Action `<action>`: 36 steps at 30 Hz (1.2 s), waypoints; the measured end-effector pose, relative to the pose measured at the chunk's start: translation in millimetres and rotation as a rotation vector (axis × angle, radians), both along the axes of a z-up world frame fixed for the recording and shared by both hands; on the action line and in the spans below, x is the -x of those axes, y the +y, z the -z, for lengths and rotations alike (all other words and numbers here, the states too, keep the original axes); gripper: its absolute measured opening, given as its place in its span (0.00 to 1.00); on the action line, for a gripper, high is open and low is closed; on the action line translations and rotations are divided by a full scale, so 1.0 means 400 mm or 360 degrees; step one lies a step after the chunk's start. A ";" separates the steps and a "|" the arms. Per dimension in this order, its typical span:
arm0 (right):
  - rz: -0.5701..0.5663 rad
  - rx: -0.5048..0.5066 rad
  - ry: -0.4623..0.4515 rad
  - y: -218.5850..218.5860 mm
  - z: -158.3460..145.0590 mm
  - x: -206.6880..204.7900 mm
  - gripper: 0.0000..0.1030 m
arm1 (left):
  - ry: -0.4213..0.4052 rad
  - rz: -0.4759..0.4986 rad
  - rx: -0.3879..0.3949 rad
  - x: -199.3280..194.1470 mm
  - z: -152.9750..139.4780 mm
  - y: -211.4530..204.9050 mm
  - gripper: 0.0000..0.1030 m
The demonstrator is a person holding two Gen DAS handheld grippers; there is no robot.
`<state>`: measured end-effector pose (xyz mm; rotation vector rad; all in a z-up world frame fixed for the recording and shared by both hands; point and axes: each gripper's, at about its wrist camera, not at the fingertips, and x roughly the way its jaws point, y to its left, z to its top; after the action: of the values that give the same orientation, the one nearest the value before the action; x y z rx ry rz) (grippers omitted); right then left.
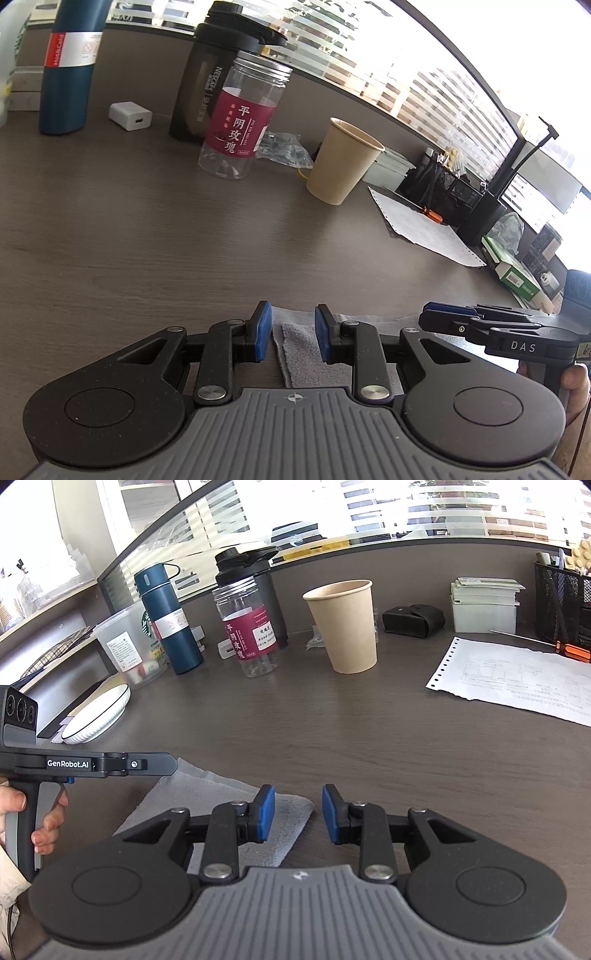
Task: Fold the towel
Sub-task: 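Move both open grippers over the grey towel edge, then grasp the towel edge with the left gripper while the right gripper grasps beside it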
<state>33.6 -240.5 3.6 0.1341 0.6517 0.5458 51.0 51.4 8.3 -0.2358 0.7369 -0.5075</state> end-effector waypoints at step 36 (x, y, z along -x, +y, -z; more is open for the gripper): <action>0.0018 0.0151 -0.0067 0.030 0.001 0.005 0.04 | -0.0037 0.0024 -0.0079 -0.011 0.004 -0.012 0.04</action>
<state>31.5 -228.3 3.4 0.0368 0.6344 0.5047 55.3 46.6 6.6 -0.1779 0.7280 -0.5048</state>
